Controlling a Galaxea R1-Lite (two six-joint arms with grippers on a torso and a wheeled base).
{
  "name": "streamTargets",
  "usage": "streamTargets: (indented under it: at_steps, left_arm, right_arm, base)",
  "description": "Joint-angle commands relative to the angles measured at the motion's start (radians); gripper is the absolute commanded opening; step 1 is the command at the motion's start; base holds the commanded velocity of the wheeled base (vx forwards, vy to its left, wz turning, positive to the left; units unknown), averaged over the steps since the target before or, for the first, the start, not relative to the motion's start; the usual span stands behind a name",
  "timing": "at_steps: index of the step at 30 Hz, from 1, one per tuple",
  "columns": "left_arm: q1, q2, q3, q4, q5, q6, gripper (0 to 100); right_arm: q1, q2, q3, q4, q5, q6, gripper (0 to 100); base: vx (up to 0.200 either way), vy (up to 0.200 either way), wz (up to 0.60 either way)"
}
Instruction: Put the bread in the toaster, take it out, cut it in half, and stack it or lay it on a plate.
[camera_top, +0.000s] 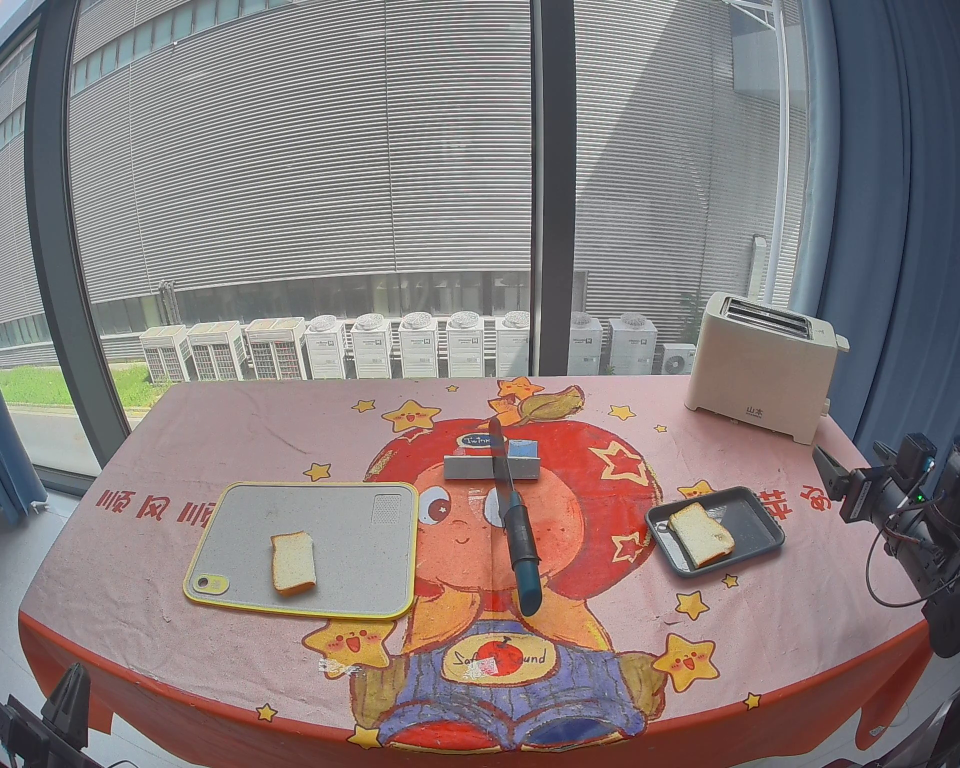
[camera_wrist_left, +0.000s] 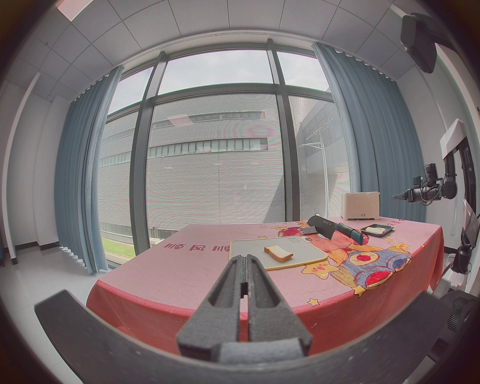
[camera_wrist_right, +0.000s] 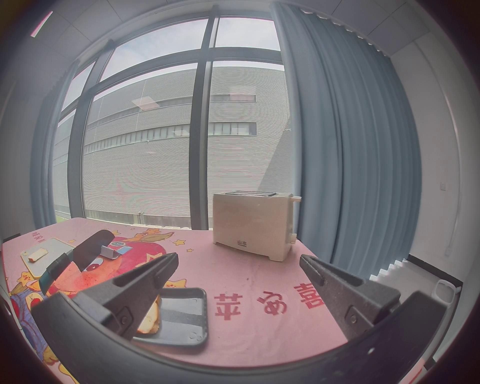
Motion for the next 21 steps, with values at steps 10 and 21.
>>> streamTargets:
  at_steps: [10,21]
  left_arm:
    - [0.0,-0.016,0.016,-0.001,0.0,0.0,0]
    - [0.0,-0.016,0.016,0.0,0.0,0.0,0]
  right_arm:
    - [-0.067,-0.081,0.132,-0.126,0.002,-0.005,100]
    - [-0.06,-0.296,0.133,0.029,0.008,-0.024,100]
  base:
    - [0.0,0.0,0.0]
    - [0.0,0.0,0.0]
